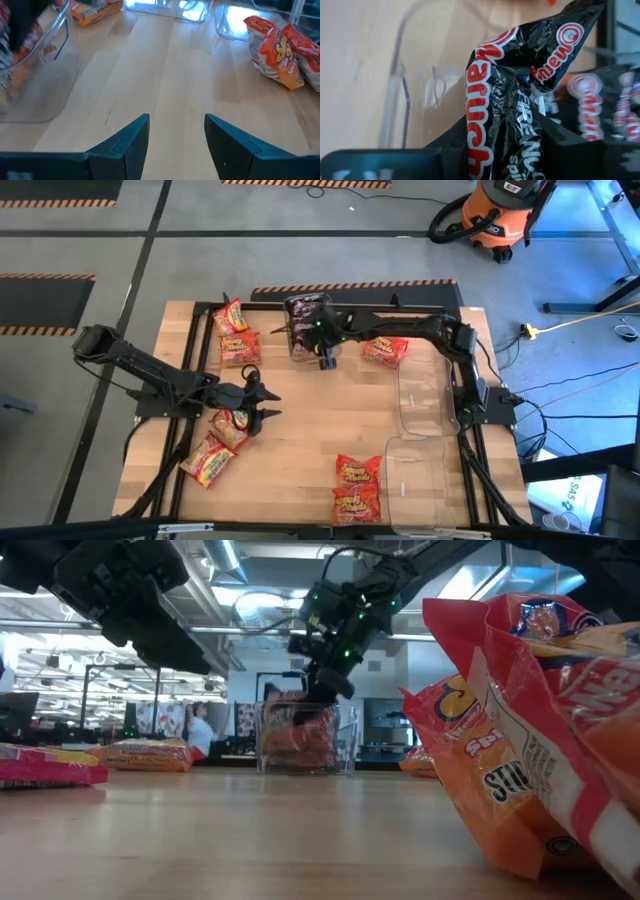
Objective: Sort Maruchan noodles
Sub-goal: Put the black noodle pack into the top transparent bin
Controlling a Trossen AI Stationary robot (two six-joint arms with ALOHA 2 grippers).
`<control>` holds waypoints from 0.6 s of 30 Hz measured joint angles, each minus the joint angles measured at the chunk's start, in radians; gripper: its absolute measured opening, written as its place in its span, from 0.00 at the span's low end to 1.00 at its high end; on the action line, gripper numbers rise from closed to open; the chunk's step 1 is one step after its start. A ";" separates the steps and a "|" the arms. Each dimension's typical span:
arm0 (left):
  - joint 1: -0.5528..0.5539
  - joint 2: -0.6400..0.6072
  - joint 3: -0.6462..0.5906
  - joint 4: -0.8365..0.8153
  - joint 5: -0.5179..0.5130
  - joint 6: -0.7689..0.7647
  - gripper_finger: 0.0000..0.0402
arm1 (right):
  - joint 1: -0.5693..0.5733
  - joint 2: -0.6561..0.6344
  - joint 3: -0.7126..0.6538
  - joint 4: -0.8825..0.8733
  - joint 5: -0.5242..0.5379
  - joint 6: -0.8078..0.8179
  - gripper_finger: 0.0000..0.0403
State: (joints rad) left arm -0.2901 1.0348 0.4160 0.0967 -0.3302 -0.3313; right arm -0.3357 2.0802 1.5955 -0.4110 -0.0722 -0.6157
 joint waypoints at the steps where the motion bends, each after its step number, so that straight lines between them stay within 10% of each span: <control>1: 0.000 0.000 0.000 0.002 0.000 0.001 0.46 | 0.002 0.010 0.000 0.000 0.018 -0.002 0.29; 10: 0.000 0.000 0.000 0.004 0.001 -0.003 0.46 | 0.004 0.044 0.001 0.002 0.053 0.008 0.31; 18: 0.000 0.000 0.000 0.003 0.019 -0.007 0.46 | 0.002 0.044 0.002 0.012 0.068 0.015 0.53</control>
State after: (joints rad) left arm -0.2901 1.0348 0.4160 0.1001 -0.3114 -0.3382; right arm -0.3337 2.1242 1.5974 -0.3994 -0.0040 -0.6002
